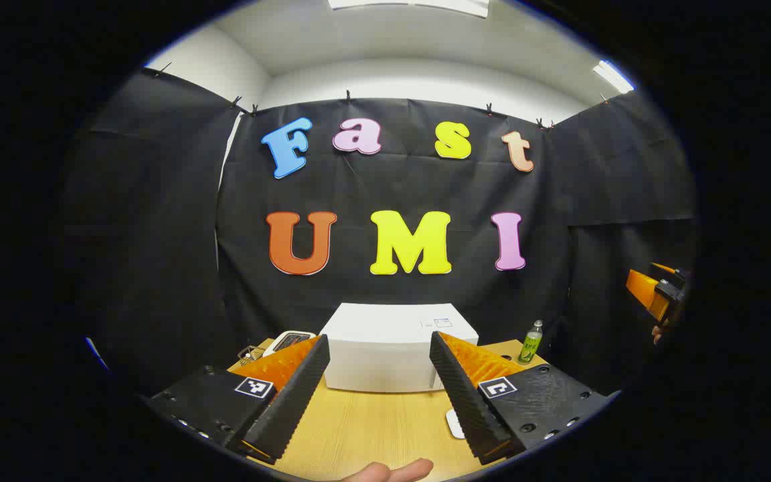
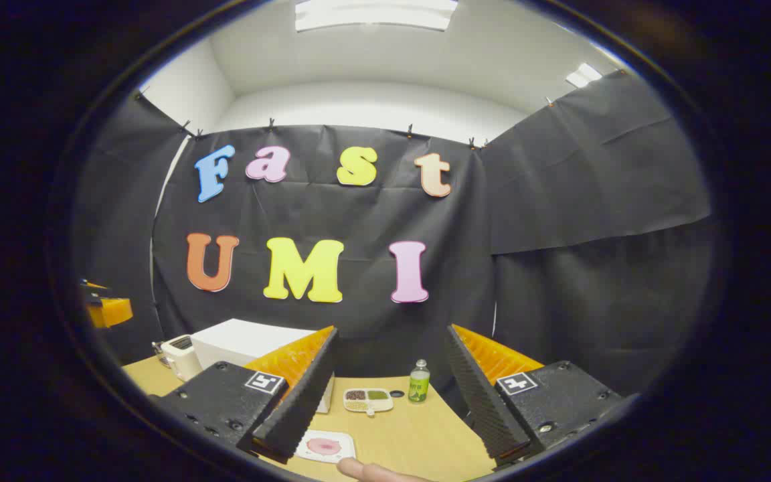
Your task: Open the microwave oven with the left hand, put the food in, and close the microwave oven.
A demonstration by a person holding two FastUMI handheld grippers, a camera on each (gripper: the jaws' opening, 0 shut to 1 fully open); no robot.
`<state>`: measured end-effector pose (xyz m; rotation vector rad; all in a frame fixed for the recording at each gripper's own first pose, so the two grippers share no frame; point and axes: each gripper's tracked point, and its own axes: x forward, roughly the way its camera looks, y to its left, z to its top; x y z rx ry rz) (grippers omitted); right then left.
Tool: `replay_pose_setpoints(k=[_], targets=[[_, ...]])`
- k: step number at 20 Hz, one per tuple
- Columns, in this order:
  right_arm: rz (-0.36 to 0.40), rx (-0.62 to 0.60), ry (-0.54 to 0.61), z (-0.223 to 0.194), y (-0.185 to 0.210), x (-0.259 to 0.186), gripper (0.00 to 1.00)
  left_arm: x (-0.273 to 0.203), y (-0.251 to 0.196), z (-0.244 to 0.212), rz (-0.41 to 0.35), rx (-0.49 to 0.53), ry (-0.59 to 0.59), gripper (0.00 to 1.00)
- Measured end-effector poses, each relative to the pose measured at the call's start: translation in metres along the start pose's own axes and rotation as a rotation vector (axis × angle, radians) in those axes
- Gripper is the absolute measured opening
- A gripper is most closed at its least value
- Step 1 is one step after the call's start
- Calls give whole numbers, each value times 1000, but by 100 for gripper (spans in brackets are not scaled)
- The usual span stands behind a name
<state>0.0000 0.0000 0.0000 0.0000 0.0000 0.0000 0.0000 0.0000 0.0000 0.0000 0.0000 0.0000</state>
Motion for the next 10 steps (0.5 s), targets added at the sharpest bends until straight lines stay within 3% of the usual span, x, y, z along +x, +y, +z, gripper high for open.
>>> replay_pose_setpoints(k=[1, 3, 10], targets=[[0, 1, 4, -3, -1, 1, 100, -1, -2, 1, -9, -1, -1, 95], [-10, 2, 1, -4, -7, 3, 96, -6, -7, 10, -27, 15, -27, 95], [6, 3, -25, -2, -14, -7, 96, -21, -14, 22, -35, -6, -92, 95]])
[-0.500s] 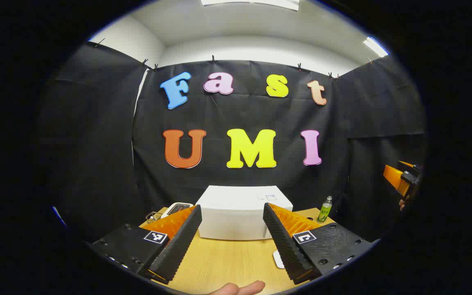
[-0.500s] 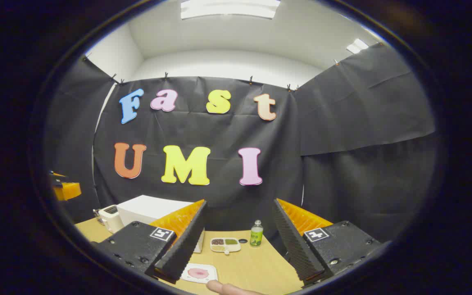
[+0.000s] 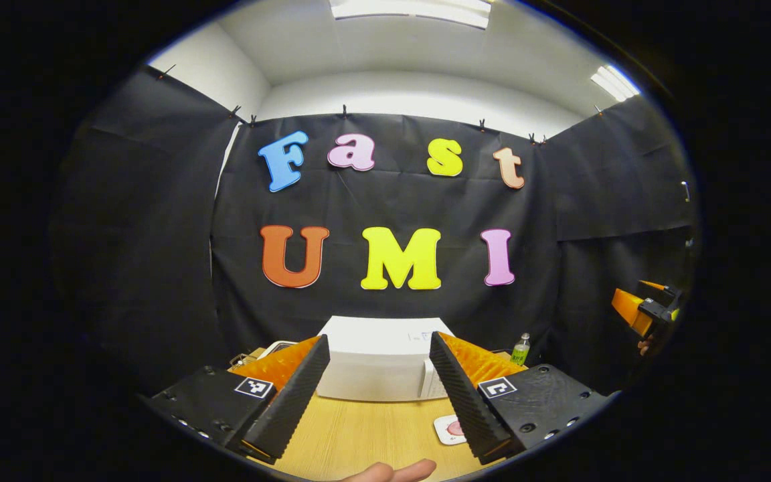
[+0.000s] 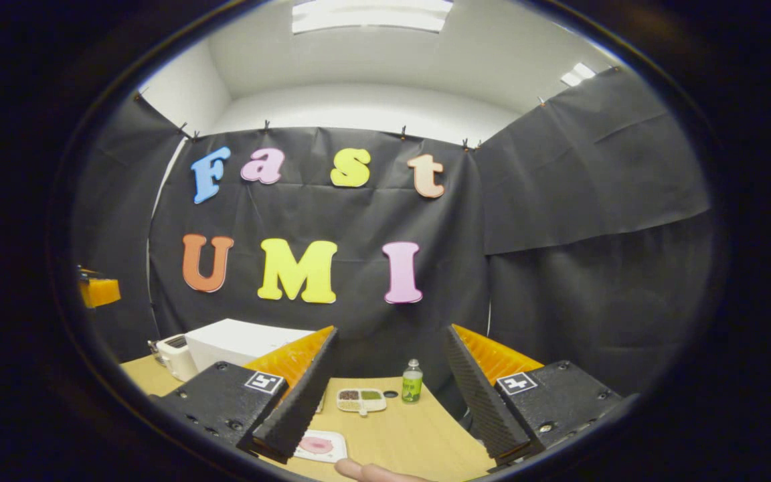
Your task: Open the microwave oven with the left hand, put the food in, and close the microwave oven.
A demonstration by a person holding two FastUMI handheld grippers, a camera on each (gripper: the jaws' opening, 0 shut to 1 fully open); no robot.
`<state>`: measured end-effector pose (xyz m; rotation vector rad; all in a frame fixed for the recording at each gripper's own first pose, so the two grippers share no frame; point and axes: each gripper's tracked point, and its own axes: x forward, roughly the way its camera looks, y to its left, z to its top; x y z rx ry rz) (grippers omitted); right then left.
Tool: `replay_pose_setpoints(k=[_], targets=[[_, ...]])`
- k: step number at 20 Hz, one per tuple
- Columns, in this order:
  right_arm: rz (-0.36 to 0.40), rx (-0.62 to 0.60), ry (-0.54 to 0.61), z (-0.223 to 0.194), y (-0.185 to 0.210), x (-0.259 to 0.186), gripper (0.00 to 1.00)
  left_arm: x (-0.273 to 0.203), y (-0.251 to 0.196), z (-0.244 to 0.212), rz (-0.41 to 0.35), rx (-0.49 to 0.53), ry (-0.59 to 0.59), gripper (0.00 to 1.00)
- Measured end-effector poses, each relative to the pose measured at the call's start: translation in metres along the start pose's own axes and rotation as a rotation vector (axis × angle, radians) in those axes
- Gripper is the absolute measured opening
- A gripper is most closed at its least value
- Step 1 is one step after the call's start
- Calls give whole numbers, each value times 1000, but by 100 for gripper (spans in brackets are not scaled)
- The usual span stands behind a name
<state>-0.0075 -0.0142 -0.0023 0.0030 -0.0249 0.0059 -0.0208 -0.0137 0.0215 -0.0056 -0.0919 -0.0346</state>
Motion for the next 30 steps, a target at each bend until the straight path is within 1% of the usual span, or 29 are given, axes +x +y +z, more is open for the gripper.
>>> replay_pose_setpoints(k=[4, 5, 6, 8, 9, 10, 12, 13, 14, 15, 16, 18, 19, 20, 22, 24, 26, 27, 30], targets=[[19, -19, -30, 11, 10, -7, 96, -9, 1, 0, -6, 8, -15, 95], [29, -15, -32, 12, 15, -11, 100, -10, 1, 1, -7, 5, -19, 95], [35, -10, -33, 13, 18, -14, 100, -11, 2, 2, -5, 6, -19, 95], [47, -1, -36, 15, 24, -18, 100, -10, 6, -1, 0, 8, -19, 84], [50, 2, -38, 16, 26, -19, 100, -9, 5, -2, -2, 5, -15, 95], [57, 3, -40, 16, 29, -20, 100, -7, 5, -5, -6, 1, -9, 88], [57, -1, -44, 16, 31, -19, 100, -2, -1, -11, -25, 3, 10, 95], [58, 0, -50, 17, 32, -19, 96, 2, -2, -11, -30, 10, 7, 84], [57, 0, -55, 18, 33, -19, 96, 6, -1, -12, -22, 21, 4, 95], [55, -1, -60, 18, 32, -19, 96, 11, 1, -14, -9, 26, 2, 95], [58, -4, -63, 17, 32, -19, 100, 18, 0, -17, -4, 23, 0, 95], [61, -4, -60, 13, 32, -19, 100, 29, -9, -21, -19, 3, 6, 95], [59, -2, -61, 13, 31, -18, 96, 36, -11, -23, -20, -4, 4, 95], [54, -2, -64, 13, 28, -18, 100, 46, -9, -24, -10, -6, -3, 95], [49, -5, -74, 15, 26, -18, 100, 64, -11, -33, 13, 0, -15, 95], [49, -5, -77, 13, 25, -16, 100, 84, -23, -50, -6, -23, -3, 95], [52, -7, -77, 11, 24, -15, 100, 102, -39, -71, -56, -62, 31, 95], [52, -7, -77, 9, 23, -15, 100, 111, -42, -81, -67, -76, 49, 95], [56, 0, -73, 4, 23, -9, 100, 145, -45, -117, -62, -73, 99, 95]])
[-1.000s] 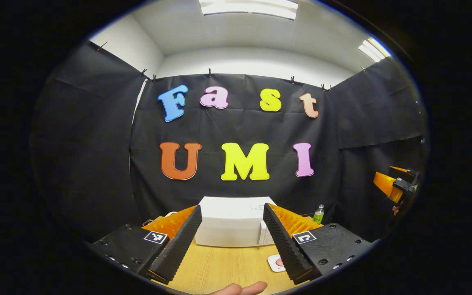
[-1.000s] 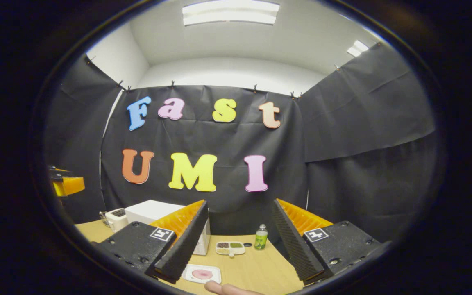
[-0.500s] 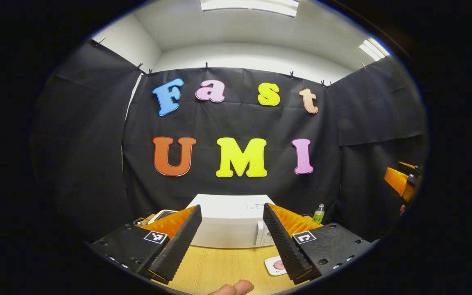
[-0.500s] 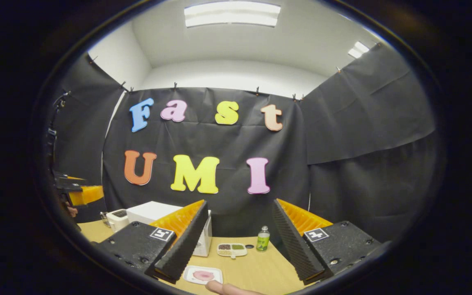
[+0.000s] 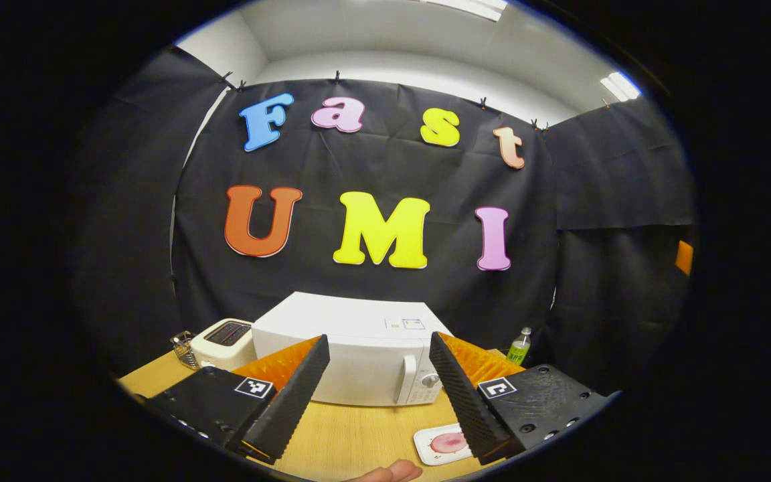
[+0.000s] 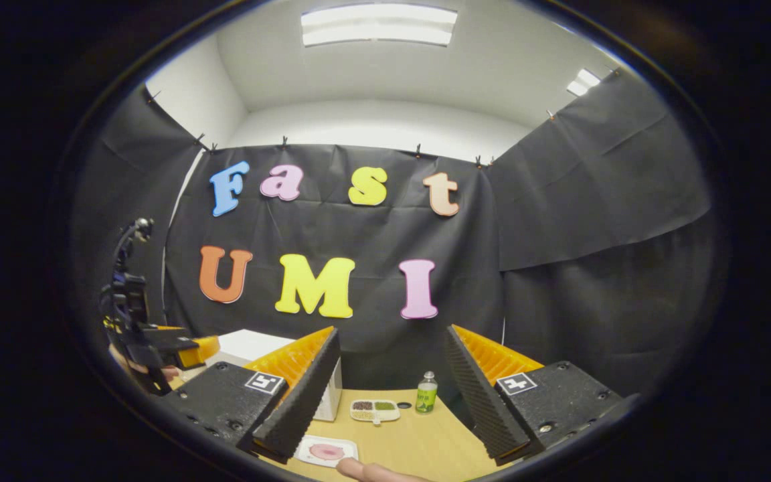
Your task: Open the microwave oven with the left hand, put the food in, and close the microwave oven.
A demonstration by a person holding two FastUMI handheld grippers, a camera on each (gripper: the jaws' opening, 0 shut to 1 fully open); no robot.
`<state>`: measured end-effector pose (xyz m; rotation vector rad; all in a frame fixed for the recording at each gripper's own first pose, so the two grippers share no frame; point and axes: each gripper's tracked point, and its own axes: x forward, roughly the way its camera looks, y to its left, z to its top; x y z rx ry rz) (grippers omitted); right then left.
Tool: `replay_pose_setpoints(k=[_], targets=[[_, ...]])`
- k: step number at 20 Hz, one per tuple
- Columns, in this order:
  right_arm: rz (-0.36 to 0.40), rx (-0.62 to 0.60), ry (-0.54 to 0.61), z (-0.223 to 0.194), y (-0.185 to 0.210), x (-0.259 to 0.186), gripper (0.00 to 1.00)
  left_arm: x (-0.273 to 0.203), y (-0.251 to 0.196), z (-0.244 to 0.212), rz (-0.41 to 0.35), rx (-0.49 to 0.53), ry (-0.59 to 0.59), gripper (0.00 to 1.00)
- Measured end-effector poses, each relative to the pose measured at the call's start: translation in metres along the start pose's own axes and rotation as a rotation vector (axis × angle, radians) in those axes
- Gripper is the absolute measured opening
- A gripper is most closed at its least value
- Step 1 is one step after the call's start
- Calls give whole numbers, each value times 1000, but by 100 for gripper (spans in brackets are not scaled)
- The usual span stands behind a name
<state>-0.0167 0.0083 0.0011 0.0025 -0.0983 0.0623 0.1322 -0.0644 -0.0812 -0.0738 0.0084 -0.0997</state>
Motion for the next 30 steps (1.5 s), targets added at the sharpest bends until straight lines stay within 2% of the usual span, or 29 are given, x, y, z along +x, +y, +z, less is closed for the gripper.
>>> replay_pose_setpoints(k=[6, 7, 8, 9, 10, 11, 12, 13, 14, 16, 17, 18, 19, 20, 22, 23, 24, 25, 26, 27, 28, 29, 30], targets=[[-1, 13, 39, -22, -9, 18, 100, 75, -18, -76, -26, 38, 105, 95], [3, 18, 50, -27, -11, 20, 100, 85, -23, -87, -33, 32, 118, 95], [9, 23, 60, -31, -13, 22, 96, 96, -28, -99, -43, 19, 134, 95], [12, 28, 68, -36, -16, 24, 96, 105, -33, -107, -52, 4, 142, 95], [13, 25, 74, -39, -18, 26, 100, 113, -39, -114, -61, -7, 144, 95], [14, 15, 82, -45, -21, 28, 96, 120, -44, -120, -71, -17, 145, 95], [21, 0, 94, -52, -22, 31, 100, 127, -52, -131, -90, -35, 163, 95], [33, -12, 106, -59, -21, 32, 100, 132, -60, -139, -111, -45, 178, 95], [42, -16, 112, -65, -21, 34, 96, 139, -64, -144, -117, -42, 175, 95], [57, -30, 134, -78, -20, 38, 96, 152, -67, -155, -98, 6, 172, 95], [65, -35, 142, -84, -21, 40, 100, 158, -68, -162, -94, 20, 176, 95], [79, -37, 142, -88, -20, 41, 96, 163, -69, -171, -88, 18, 181, 95], [86, -34, 138, -90, -20, 43, 100, 169, -72, -177, -93, 6, 183, 82], [89, -32, 138, -94, -21, 45, 100, 173, -71, -183, -83, 3, 190, 94], [84, -23, 145, -103, -26, 48, 100, 183, -64, -191, -41, 40, 189, 91], [83, -17, 147, -105, -28, 48, 96, 187, -61, -191, -38, 55, 171, 91], [83, -13, 147, -107, -29, 50, 100, 191, -63, -194, -44, 56, 159, 89], [80, -12, 145, -109, -31, 51, 100, 194, -59, -198, -34, 48, 152, 85], [79, -12, 143, -109, -33, 53, 100, 193, -57, -198, -32, 34, 140, 75], [86, -13, 149, -113, -33, 52, 96, 194, -53, -198, -21, 34, 129, 69], [91, -12, 155, -116, -33, 52, 96, 193, -52, -197, -16, 38, 118, 64], [96, -7, 161, -118, -33, 53, 96, 194, -51, -197, -7, 48, 103, 53], [100, 0, 166, -120, -33, 53, 96, 195, -50, -198, 11, 69, 94, 60]])
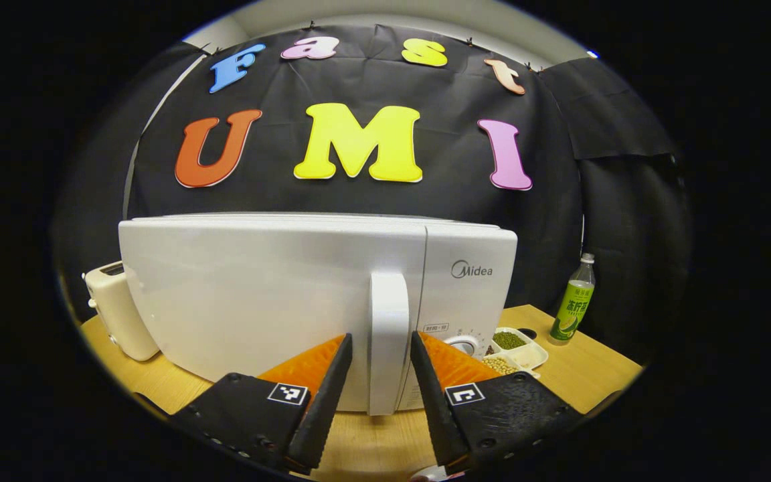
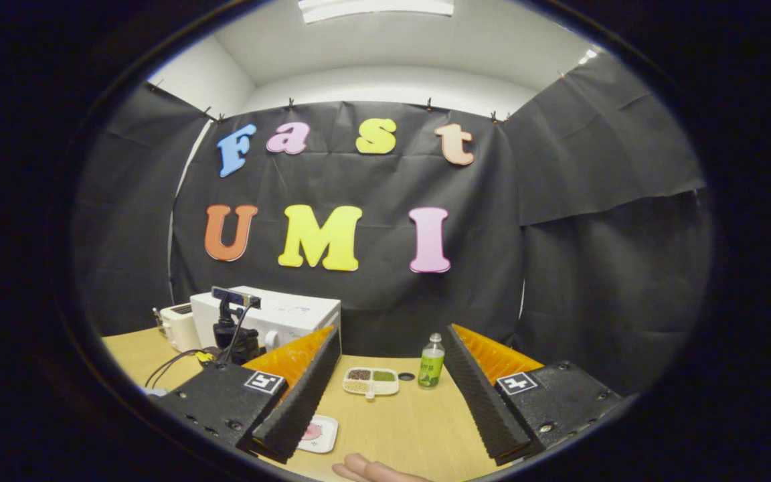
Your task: Open the microwave oven with the left hand, put the food in, and close the microwave oven.
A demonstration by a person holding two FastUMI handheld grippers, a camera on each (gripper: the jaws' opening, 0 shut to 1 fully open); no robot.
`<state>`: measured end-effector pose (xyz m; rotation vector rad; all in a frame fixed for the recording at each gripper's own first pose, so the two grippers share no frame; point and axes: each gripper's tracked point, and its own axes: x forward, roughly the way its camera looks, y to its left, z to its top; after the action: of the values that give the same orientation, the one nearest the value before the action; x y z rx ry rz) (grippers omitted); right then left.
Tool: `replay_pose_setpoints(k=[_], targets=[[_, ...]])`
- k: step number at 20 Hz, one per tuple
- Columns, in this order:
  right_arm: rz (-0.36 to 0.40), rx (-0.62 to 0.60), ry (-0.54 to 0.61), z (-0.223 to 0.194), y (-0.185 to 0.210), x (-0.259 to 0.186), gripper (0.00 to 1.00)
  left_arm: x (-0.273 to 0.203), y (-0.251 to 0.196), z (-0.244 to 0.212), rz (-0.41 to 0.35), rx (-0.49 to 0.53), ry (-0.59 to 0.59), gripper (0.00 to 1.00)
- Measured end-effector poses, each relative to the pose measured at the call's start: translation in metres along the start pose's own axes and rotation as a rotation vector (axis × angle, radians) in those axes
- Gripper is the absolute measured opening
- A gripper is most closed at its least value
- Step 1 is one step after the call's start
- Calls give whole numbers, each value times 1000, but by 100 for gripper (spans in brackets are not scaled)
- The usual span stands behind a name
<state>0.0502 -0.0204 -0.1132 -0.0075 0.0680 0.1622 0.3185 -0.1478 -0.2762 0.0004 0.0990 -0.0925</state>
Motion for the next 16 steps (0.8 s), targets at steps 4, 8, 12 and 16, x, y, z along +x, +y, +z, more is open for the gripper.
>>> replay_pose_setpoints(k=[4, 8, 12, 16], targets=[[17, 21, 32, -9, 2, 6, 100, 2, 1, -4, 58, 112, -16, 51], [0, 28, 40, -13, -3, 11, 96, 3, 2, -5, 16, 21, 20, 38], [-7, 39, 53, -19, -2, 15, 96, -1, -5, -7, -34, -1, 53, 16], [-4, 41, 53, -20, 2, 17, 100, 2, -6, -7, -61, -20, 54, 0]])
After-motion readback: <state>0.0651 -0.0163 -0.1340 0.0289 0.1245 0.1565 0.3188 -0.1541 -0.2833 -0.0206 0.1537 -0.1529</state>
